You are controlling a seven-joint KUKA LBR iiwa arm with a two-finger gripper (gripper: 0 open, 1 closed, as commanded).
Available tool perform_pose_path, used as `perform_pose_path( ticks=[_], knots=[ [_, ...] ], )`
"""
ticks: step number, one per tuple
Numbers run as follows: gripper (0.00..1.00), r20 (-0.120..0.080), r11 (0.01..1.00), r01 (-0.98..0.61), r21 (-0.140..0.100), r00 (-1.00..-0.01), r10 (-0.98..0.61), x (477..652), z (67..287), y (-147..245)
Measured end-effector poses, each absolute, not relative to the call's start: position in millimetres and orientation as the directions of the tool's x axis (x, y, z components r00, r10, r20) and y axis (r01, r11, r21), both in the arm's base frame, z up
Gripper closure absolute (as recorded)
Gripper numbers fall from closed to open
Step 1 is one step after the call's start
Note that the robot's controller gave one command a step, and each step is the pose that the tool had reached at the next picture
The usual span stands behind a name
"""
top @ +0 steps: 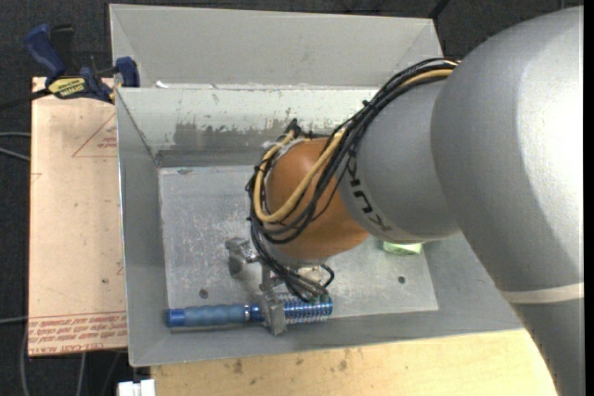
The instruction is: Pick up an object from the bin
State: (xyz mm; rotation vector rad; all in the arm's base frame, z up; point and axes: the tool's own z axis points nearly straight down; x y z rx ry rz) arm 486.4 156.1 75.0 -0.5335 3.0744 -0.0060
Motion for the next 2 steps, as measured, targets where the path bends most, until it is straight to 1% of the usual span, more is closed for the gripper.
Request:
perform_pose_path(
  ticks=[1, 2],
  knots=[
    [1.00, -0.005, 0.942, -0.336, 0.001, -0.942, -0.336, 480.1, 71, 159],
    [1.00, -0.009, 0.942, -0.336, -0.001, -0.942, -0.336, 508.1, 221, 142]
  ],
)
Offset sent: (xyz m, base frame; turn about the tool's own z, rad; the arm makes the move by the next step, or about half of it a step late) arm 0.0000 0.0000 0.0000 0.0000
